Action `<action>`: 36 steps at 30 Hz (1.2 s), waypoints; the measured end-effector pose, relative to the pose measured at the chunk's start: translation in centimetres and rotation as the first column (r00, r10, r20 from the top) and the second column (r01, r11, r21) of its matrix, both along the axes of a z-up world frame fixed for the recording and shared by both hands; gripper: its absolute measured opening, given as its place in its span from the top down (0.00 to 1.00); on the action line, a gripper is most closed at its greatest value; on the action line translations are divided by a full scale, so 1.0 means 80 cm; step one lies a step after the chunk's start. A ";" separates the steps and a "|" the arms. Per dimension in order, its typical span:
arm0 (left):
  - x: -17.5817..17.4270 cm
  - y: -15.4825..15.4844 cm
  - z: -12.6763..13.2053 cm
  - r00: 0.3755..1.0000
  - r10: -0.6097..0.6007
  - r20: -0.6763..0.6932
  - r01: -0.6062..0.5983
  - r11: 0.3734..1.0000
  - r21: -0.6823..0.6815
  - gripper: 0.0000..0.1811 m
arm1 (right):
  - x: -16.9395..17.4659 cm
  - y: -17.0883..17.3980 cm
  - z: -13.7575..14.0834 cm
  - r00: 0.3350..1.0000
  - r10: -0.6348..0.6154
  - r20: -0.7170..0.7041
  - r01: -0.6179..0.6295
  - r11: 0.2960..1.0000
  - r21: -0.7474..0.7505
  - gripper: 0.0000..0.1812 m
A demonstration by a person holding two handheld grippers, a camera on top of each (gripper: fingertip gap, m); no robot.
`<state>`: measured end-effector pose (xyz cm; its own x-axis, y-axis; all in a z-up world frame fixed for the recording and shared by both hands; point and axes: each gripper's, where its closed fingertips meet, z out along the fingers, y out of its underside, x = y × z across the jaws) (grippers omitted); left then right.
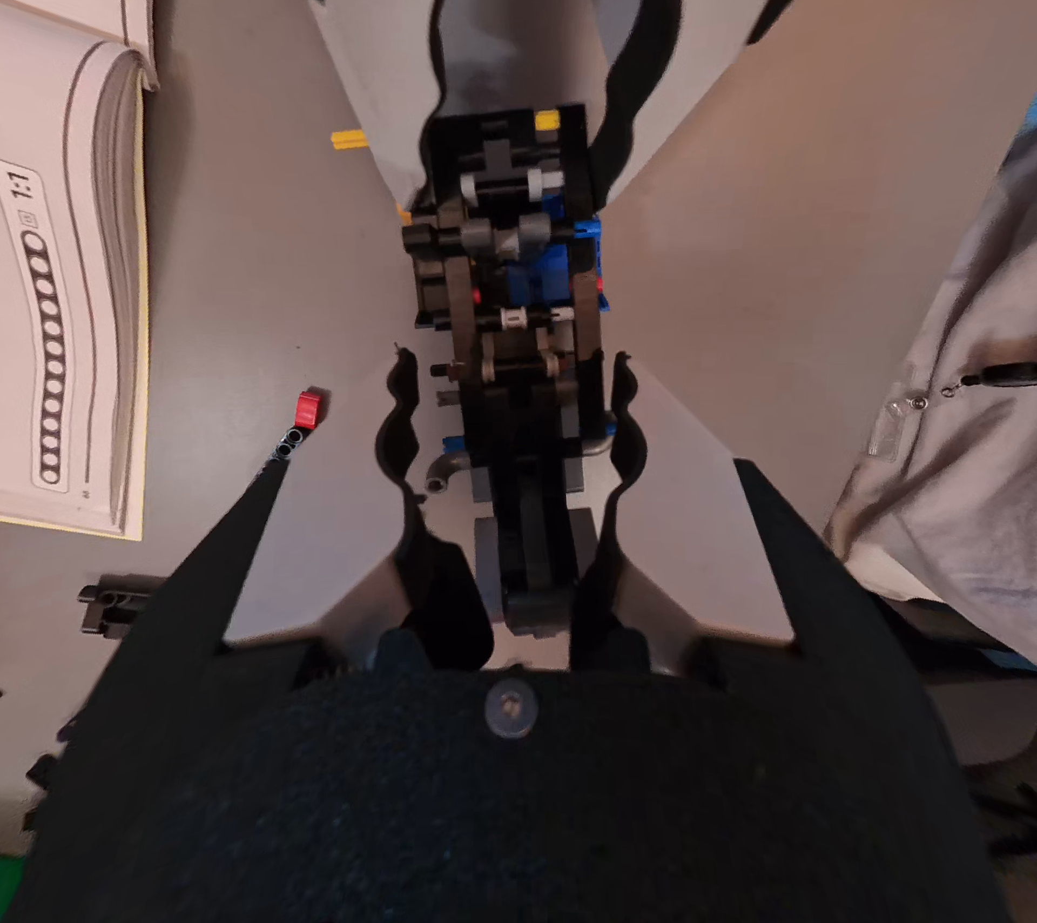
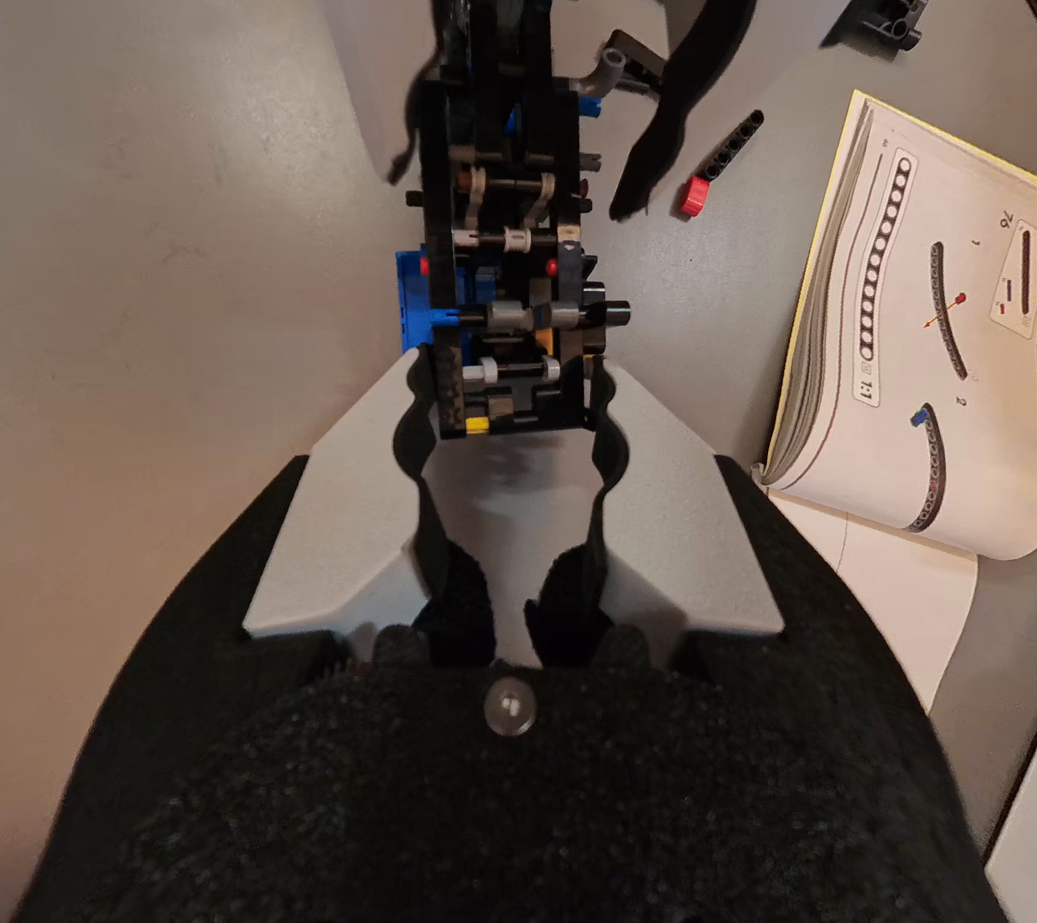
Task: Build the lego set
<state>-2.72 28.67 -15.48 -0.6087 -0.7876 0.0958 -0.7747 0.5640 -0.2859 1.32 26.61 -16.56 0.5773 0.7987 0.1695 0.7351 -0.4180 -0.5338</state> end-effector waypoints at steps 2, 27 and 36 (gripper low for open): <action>0.002 -0.003 -0.005 1.000 0.011 -0.012 -0.012 0.999 -0.033 0.68 | 0.000 0.001 0.000 1.000 -0.001 -0.005 0.001 1.000 0.006 0.70; 0.006 -0.008 -0.008 0.998 0.054 -0.012 -0.055 0.994 -0.096 0.73 | -0.006 0.008 0.003 0.983 -0.069 -0.170 0.065 0.997 -0.031 0.68; -0.002 -0.001 0.042 0.971 0.107 0.214 -0.044 0.959 -0.279 0.63 | 0.007 0.003 0.018 0.987 -0.068 -0.148 0.070 0.998 0.008 0.62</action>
<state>-2.88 28.61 -12.15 -0.5786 -0.7957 0.1791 -0.7102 0.3836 -0.5903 1.89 26.88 -15.10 0.6506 0.7543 0.0887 0.6173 -0.4571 -0.6403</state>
